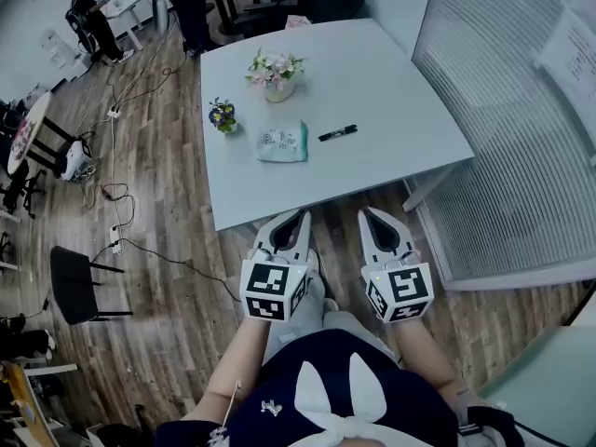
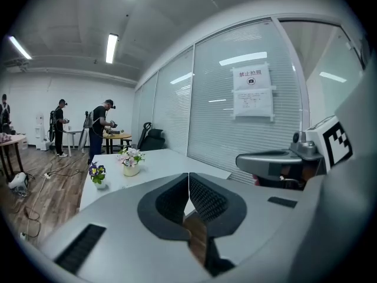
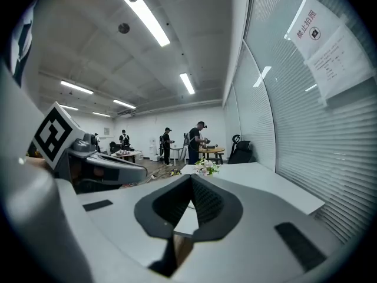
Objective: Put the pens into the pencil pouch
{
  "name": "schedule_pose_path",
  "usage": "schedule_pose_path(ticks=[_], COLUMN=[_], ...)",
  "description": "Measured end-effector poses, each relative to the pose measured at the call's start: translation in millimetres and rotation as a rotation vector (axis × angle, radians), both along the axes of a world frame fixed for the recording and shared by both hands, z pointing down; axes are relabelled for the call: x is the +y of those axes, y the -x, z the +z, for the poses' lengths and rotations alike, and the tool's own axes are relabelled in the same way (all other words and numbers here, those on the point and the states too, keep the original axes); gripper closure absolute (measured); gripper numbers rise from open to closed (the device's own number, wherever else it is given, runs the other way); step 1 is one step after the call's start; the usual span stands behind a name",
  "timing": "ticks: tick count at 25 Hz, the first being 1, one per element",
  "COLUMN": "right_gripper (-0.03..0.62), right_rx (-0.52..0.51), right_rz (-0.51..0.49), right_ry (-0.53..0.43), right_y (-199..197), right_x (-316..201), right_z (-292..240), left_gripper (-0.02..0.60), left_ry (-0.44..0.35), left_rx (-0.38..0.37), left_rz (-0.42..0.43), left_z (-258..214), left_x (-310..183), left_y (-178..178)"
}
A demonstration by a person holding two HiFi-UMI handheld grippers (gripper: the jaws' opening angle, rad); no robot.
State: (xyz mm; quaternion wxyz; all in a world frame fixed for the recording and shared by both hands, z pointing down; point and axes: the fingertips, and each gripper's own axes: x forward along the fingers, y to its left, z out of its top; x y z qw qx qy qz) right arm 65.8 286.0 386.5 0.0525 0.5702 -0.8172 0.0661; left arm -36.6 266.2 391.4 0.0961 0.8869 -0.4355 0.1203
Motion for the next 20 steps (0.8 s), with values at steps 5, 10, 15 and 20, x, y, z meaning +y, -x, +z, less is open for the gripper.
schedule_pose_path(ticks=[5, 10, 15, 20], right_gripper=[0.593, 0.526, 0.497, 0.482], right_rx=[0.027, 0.02, 0.028, 0.03], right_rz=[-0.019, -0.029, -0.017, -0.006], right_ry=[0.0, 0.015, 0.037, 0.064], right_y=[-1, -4, -10, -14], right_x=[-18, -38, -56, -75], right_z=[-1, 1, 8, 16], left_gripper=[0.557, 0.546, 0.408, 0.365], left_ry=[-0.003, 0.012, 0.059, 0.096], left_rx=[-0.002, -0.035, -0.083, -0.078], left_rz=[-0.031, -0.041, -0.014, -0.016], left_z=[-1, 7, 22, 28], left_x=[-22, -42, -60, -83], left_y=[3, 2, -4, -2])
